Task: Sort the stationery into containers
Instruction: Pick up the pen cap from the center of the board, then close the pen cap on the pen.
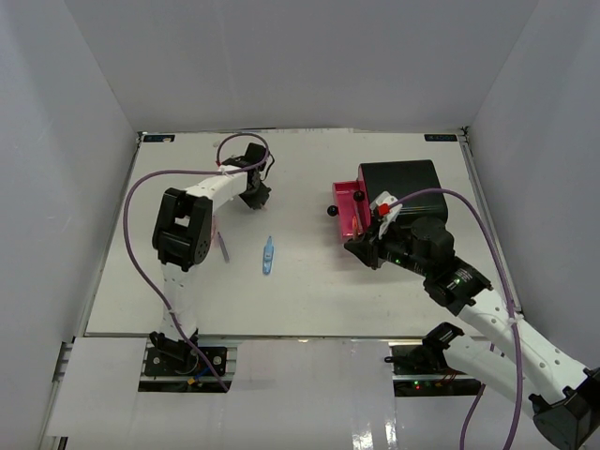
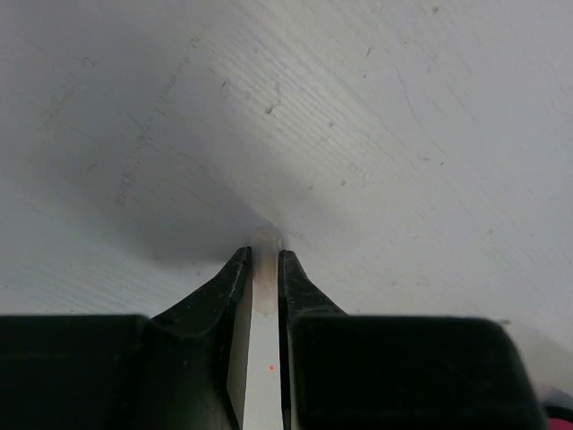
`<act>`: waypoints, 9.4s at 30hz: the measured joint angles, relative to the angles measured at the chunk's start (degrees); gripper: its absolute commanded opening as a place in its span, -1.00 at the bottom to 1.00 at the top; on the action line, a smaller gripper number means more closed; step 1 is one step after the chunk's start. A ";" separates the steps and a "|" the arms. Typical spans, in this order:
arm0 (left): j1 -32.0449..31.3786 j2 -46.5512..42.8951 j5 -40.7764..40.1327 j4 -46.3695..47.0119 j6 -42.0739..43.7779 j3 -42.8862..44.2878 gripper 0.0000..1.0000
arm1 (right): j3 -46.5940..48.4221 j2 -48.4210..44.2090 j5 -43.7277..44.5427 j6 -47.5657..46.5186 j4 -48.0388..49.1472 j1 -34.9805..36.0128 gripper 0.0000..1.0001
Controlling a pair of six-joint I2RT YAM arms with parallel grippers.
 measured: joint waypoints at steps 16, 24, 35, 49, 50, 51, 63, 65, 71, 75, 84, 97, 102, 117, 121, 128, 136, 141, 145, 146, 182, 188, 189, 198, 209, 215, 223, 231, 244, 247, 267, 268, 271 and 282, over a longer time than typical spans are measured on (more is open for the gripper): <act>0.39 -42.97 13.94 46.73 23.12 -40.50 -1.00 | 11.72 20.24 -11.61 -1.68 0.79 0.96 -0.85; 1.81 -51.12 33.35 68.35 29.49 -46.60 -1.00 | 21.27 32.06 -14.60 -0.11 4.26 5.35 -0.85; 2.03 -55.32 54.42 85.00 28.04 -51.67 -0.92 | 23.02 35.76 -15.08 1.92 8.44 7.80 -0.85; 2.12 -56.65 60.96 97.00 22.18 -55.71 -0.87 | 23.02 36.81 -14.73 3.37 11.45 7.78 -0.85; 2.10 -56.65 60.89 97.79 21.77 -55.95 -0.87 | 23.02 36.85 -14.75 3.48 11.58 7.78 -0.85; 2.10 -56.68 60.85 98.36 21.46 -56.19 -0.87 | 23.02 36.87 -14.75 3.56 11.67 7.78 -0.85; 2.05 -56.68 59.25 101.55 18.95 -57.42 -0.86 | 23.02 36.92 -14.93 3.96 13.18 7.80 -0.85; 2.05 -56.68 58.80 101.96 18.78 -57.42 -0.86 | 23.02 36.92 -15.06 4.17 13.20 7.80 -0.84; 2.03 -56.39 57.92 102.95 18.16 -57.42 -0.85 | 23.02 36.92 -15.34 4.59 13.22 7.80 -0.85; 2.01 -55.65 57.70 103.25 18.18 -57.42 -0.85 | 23.02 36.92 -15.61 4.66 13.66 7.80 -0.85; 1.60 -55.21 57.57 103.21 18.23 -57.42 -0.84 | 23.02 36.94 -16.37 4.63 14.19 7.91 -0.85; 0.74 -54.77 57.57 103.19 18.23 -57.42 -0.84 | 23.02 36.94 -16.44 4.74 14.60 7.91 -0.85; 0.52 -54.66 57.11 103.23 18.18 -57.42 -0.84 | 23.02 36.92 -16.39 4.83 14.95 7.91 -0.85; 0.07 -55.74 57.57 100.08 18.73 -57.48 -0.86 | 22.82 35.30 -15.08 5.05 16.59 7.91 -0.85; 0.07 -56.15 58.05 98.31 19.26 -57.29 -0.87 | 22.51 35.08 -14.84 5.05 16.41 7.91 -0.85; 0.07 -56.15 59.49 97.85 18.84 -57.13 -0.89 | 22.10 34.75 -14.86 5.07 16.48 7.96 -0.84; 0.07 -57.05 59.91 97.88 18.08 -58.10 -0.99 | 21.84 33.79 -14.82 4.94 15.67 8.26 -0.85; 0.07 -57.92 59.89 97.74 17.84 -59.32 -1.00 | 21.86 33.75 -14.84 4.48 14.60 8.55 -0.85; 0.07 -57.94 59.91 97.61 17.70 -59.74 -1.00 | 21.86 33.73 -14.82 4.11 13.92 8.55 -0.85; 0.07 -57.94 59.89 97.63 17.66 -59.84 -1.00 | 21.88 33.75 -14.82 3.96 13.77 8.55 -0.85; -1.70 -55.17 52.65 102.62 15.89 -60.22 -1.00 | 27.54 35.89 -18.29 2.71 9.22 5.16 -0.85; -1.79 -55.39 52.46 97.92 18.45 -58.29 -1.00 | 28.00 36.33 -19.04 2.69 9.16 4.07 -0.85; -1.81 -55.41 52.63 96.94 18.99 -57.75 -1.00 | 28.04 36.33 -19.19 2.69 9.18 3.82 -0.85; -1.84 -55.74 53.37 90.95 22.53 -55.36 -1.00 | 28.33 36.46 -19.80 2.71 9.05 2.82 -0.85; -2.12 -54.53 53.29 90.29 22.91 -55.10 -1.00 | 29.68 37.57 -20.57 3.32 6.51 2.19 -0.85; -2.43 -54.53 52.81 89.66 23.74 -55.04 -1.00 | 30.36 37.90 -21.11 3.32 6.03 1.88 -0.85; -2.82 -54.82 52.43 85.26 25.11 -52.15 -1.00 | 30.38 37.99 -21.42 3.58 6.71 1.38 -0.85; -3.17 -53.57 54.07 80.08 25.94 -46.90 -0.68 | 28.63 36.41 -21.05 4.20 10.84 0.66 -0.85; -1.81 -52.35 58.97 73.75 23.15 -44.98 0.23 | 24.83 30.21 -19.15 4.70 22.64 -1.20 -0.85; -1.77 -52.33 59.95 74.51 21.99 -44.72 0.48 | 24.28 29.92 -18.93 4.79 25.35 -1.18 -0.85; 0.17 -53.05 63.69 66.14 31.17 -32.74 0.76 | 18.84 28.55 -16.85 3.32 25.70 -1.11 -0.85; 0.17 -52.54 63.78 65.85 31.69 -32.02 0.76 | 18.86 28.55 -16.98 3.30 25.27 -1.11 -0.85; 0.17 -50.07 64.59 65.90 32.22 -30.08 0.76 | 18.93 28.57 -17.42 3.28 23.74 -1.11 -0.85; -2.14 -43.43 64.17 62.82 33.77 -25.35 0.64 | 21.27 29.49 -18.36 3.26 19.61 -1.44 -0.85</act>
